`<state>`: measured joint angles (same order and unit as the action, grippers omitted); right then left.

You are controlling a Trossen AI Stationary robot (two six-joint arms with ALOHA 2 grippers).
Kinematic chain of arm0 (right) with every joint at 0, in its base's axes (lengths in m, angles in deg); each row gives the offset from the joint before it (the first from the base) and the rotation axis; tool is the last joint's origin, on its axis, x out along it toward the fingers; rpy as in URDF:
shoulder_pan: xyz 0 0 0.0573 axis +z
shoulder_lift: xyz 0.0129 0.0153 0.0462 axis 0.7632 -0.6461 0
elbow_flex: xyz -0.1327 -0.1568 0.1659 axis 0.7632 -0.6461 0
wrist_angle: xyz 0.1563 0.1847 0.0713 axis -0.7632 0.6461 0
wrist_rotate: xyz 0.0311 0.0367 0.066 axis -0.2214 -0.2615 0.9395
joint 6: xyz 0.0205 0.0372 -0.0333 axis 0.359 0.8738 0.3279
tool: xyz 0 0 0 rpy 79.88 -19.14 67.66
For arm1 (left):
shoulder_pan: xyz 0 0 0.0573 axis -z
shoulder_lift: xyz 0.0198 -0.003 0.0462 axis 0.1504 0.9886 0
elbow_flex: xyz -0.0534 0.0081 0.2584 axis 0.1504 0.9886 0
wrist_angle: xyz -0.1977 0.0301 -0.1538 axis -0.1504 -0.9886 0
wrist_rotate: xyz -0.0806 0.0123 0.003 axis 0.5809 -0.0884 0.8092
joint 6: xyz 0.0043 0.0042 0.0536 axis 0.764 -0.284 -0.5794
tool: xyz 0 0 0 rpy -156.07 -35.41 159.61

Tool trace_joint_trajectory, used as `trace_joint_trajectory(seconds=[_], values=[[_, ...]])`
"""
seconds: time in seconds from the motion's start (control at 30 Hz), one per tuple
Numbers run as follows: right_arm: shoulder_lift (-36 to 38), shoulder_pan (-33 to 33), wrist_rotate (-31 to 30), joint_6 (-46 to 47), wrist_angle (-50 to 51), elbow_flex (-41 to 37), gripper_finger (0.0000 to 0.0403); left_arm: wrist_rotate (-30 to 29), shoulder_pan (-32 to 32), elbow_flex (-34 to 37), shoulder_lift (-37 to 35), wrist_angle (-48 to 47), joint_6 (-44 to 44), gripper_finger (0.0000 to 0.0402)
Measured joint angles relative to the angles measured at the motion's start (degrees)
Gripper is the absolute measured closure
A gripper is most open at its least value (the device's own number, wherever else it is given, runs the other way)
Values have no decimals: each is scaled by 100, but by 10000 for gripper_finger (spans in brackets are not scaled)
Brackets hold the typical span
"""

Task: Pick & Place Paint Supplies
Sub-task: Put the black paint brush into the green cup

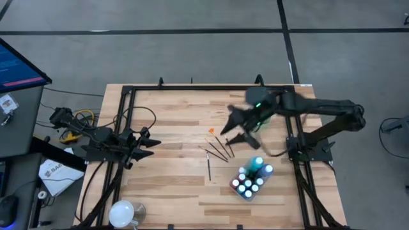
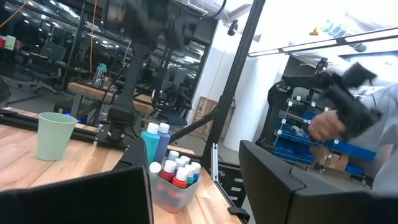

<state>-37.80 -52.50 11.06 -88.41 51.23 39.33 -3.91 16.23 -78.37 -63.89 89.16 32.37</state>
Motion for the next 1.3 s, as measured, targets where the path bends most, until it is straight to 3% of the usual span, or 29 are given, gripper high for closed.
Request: trace_joint_trajectory(seconds=[0.17, 0.33, 0.4, 0.57, 0.8, 0.93, 1.13, 1.3], values=[[641, -250, -490, -484, 31, 632, 257, 0, 0, 0, 15, 41, -2, 270], [1838, -687, -903, -672, 299, 665, 366, -7, 0, 1, 47, 30, 0, 270], [2345, -803, -1057, -708, 403, 533, 392, -10, 0, -1, 48, 39, -1, 270], [3604, -899, -1615, -435, 447, -283, 392, -12, 0, 1, 48, 39, 0, 270], [5517, -904, -2501, -16, -693, -2287, 400, -13, 0, -2, 48, 48, -1, 270], [6343, -904, -2609, 427, -1362, -3474, 401, -15, 0, -2, 48, 66, 0, 270], [7153, -904, -2840, 992, -2298, -5059, 402, -17, 0, -2, 48, 74, -2, 270], [7419, -902, -2833, 1188, -3201, -6123, 402, -19, 0, 1, 48, 74, 0, 270]])
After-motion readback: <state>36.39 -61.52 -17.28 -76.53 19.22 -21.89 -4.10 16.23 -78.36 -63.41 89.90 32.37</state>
